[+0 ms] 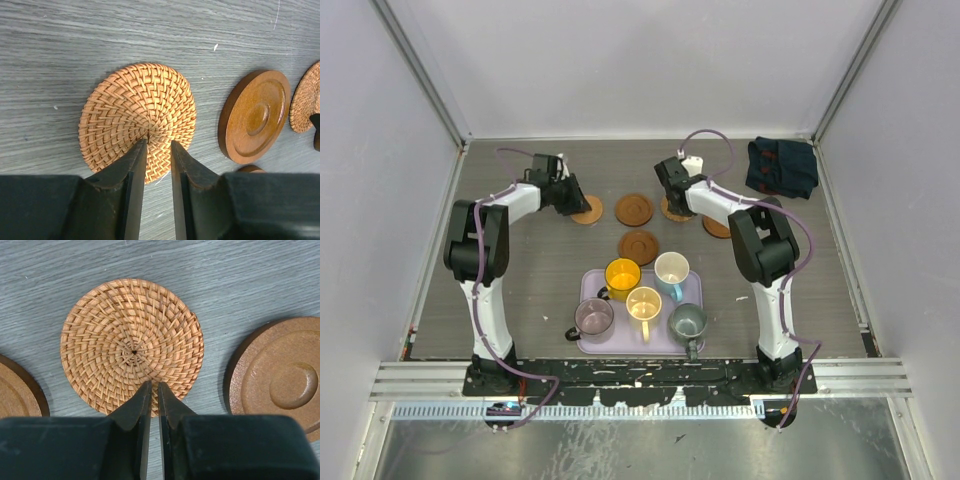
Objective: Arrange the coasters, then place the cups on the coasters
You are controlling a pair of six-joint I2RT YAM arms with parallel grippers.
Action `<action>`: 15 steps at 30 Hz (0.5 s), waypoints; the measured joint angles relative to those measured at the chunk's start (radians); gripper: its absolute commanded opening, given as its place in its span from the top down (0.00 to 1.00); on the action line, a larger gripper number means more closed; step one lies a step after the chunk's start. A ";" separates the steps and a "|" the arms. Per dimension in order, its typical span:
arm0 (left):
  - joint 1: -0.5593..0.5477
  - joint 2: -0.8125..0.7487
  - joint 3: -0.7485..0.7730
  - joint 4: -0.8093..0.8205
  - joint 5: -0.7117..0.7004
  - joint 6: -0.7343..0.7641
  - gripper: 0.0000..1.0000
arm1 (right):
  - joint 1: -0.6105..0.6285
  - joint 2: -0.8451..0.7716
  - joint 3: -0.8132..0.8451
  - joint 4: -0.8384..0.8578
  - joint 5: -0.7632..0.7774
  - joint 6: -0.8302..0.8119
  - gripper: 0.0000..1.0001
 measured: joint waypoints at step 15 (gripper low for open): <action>0.000 -0.005 -0.031 0.080 0.090 0.008 0.62 | -0.006 -0.008 0.003 -0.003 0.002 -0.091 0.77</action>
